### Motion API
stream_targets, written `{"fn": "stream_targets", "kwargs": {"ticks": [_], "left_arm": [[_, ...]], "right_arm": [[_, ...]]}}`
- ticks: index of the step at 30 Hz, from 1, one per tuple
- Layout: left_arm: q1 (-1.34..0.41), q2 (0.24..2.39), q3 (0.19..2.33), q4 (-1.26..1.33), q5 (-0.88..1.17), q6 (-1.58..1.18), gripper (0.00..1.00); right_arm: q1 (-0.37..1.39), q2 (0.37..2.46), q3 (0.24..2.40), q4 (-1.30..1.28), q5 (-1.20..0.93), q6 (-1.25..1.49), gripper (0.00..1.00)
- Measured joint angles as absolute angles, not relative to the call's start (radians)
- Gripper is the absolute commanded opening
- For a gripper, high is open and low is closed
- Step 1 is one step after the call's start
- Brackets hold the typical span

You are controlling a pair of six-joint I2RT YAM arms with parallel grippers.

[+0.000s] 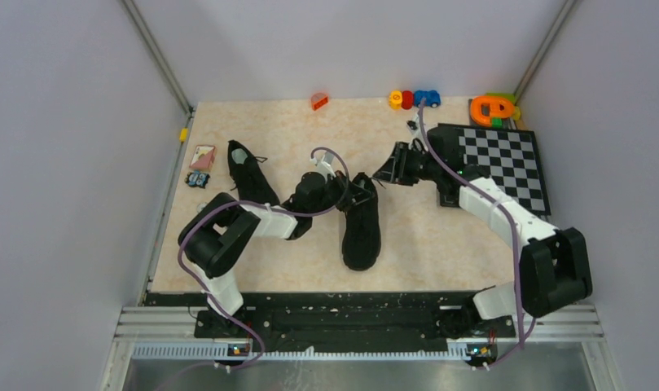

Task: Tie the shoes
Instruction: Cross the shoelace with the shoelace.

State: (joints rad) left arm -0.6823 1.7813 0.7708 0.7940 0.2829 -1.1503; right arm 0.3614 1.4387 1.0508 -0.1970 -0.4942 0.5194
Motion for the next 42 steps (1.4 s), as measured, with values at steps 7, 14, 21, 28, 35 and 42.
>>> {"fn": "stream_targets", "kwargs": {"ticks": [7,14,21,28,35,42], "left_arm": [[-0.676,1.793,0.776,0.801,0.302,-1.166,0.00],[-0.674,1.801,0.785,0.801,0.318,-1.174,0.00],[-0.672,1.809,0.794,0.801,0.335,-1.184,0.00],[-0.669,1.809,0.794,0.801,0.344,-1.193,0.00],[-0.669,1.809,0.794,0.809,0.355,-1.211,0.00],[-0.666,1.810,0.794,0.811,0.368,-1.230,0.00]], "right_arm": [[0.351,1.188,0.751,-0.015,-0.402,0.463,0.91],[0.262,1.130,0.606,0.120,-0.436,0.561,0.33],[0.237,1.350,0.523,0.474,-0.641,0.793,0.32],[0.237,1.397,0.499,0.624,-0.696,0.886,0.34],[0.237,1.439,0.498,0.701,-0.710,0.921,0.35],[0.237,1.469,0.497,0.762,-0.714,0.922,0.30]]}}
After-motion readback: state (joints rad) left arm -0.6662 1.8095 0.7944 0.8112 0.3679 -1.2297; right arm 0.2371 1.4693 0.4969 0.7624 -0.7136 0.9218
